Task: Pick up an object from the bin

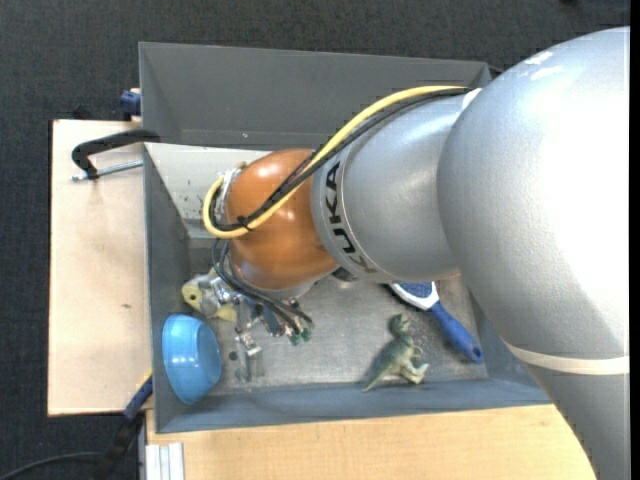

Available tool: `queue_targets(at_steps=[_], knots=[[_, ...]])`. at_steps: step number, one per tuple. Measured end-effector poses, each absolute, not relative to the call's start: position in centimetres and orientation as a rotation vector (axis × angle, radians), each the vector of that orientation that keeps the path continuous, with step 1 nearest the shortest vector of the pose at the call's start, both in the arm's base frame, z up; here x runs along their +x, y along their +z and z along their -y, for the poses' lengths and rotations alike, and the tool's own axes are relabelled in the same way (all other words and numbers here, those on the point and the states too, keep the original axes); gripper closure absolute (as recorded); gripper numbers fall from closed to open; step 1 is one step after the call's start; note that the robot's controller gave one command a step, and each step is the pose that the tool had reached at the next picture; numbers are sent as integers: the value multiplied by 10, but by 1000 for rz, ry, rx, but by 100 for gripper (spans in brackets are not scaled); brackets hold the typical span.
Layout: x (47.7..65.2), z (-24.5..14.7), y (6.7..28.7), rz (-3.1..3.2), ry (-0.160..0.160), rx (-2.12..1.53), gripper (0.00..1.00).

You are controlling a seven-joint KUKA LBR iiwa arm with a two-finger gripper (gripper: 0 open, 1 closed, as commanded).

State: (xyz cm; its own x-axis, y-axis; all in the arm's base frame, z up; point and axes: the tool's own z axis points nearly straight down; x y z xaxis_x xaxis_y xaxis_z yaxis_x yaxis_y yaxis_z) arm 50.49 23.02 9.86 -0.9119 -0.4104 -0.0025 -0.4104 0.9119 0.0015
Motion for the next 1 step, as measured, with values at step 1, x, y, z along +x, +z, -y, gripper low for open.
queue_targets(at_steps=[1], knots=[[500,-233,83,-3098,3,-520,0]])
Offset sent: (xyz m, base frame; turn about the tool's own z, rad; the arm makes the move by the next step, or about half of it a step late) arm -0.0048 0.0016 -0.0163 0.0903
